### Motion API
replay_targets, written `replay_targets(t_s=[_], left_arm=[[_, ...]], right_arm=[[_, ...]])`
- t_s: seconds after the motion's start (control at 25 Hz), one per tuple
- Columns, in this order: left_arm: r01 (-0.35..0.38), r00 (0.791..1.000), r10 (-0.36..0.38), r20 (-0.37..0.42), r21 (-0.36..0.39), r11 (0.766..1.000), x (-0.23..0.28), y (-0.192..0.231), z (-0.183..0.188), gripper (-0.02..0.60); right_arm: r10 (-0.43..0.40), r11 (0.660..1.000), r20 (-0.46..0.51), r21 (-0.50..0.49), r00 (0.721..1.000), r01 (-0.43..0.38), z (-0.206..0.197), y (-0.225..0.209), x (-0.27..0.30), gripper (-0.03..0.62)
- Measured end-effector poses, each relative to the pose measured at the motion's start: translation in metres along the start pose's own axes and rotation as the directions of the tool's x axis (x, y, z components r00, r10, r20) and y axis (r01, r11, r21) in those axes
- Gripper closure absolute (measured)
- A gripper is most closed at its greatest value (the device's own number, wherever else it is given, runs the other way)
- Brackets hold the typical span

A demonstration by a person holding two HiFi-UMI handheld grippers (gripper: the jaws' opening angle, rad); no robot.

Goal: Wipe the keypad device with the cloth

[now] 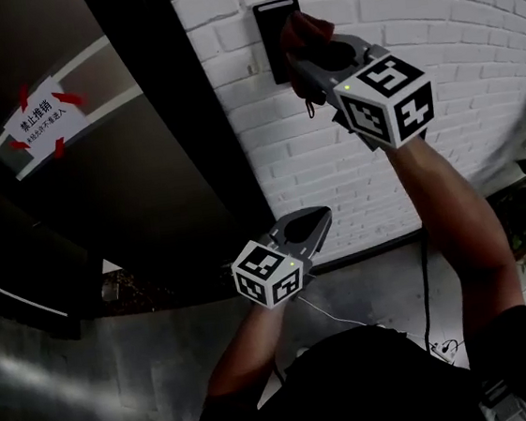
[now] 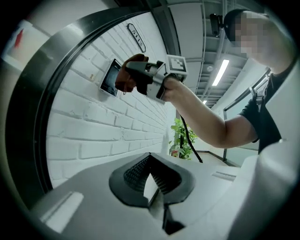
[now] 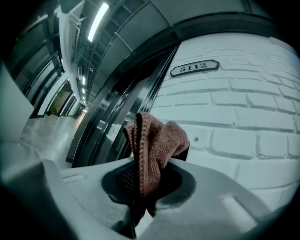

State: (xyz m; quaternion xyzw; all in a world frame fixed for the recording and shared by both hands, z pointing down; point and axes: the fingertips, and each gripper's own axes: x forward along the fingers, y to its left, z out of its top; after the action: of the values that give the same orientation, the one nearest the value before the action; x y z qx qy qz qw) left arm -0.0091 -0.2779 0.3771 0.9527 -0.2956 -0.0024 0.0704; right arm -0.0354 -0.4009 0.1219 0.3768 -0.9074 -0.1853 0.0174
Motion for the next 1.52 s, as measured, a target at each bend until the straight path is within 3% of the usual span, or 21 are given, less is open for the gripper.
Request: replay_targets(t_s=[0.2, 0.32, 0.44, 0.56, 1.52], left_arm=[[0.007, 1.0, -0.007, -0.028, 0.02, 1.0, 0.001, -0.008, -0.008, 0.565], [0.006, 0.999, -0.005, -0.036, 0.019, 1.0, -0.004, -0.009, -0.009, 0.566], [-0.003, 0.999, 0.004, -0.035, 0.017, 1.0, -0.009, -0.004, -0.009, 0.565], [-0.007, 0.999, 0.008, -0.043, 0.008, 1.0, -0.012, -0.001, -0.013, 0.566], [0.0, 0.999, 0.0, -0.051, -0.007, 1.0, -0.018, -0.013, -0.022, 0.565]], right_arm=[[-0.088, 0.996, 0.066, 0.006, 0.994, 0.087, 0.057, -0.038, 0.026, 0.546], [-0.127, 0.992, 0.055, -0.019, 0.99, 0.128, 0.067, -0.045, 0.039, 0.546], [-0.178, 0.981, 0.017, -0.072, 0.984, 0.179, 0.053, -0.05, 0.048, 0.546], [-0.194, 0.979, 0.016, -0.066, 0.981, 0.195, 0.046, -0.05, 0.047, 0.546], [-0.156, 0.988, -0.099, -0.032, 0.983, 0.154, -0.054, -0.014, 0.036, 0.546]])
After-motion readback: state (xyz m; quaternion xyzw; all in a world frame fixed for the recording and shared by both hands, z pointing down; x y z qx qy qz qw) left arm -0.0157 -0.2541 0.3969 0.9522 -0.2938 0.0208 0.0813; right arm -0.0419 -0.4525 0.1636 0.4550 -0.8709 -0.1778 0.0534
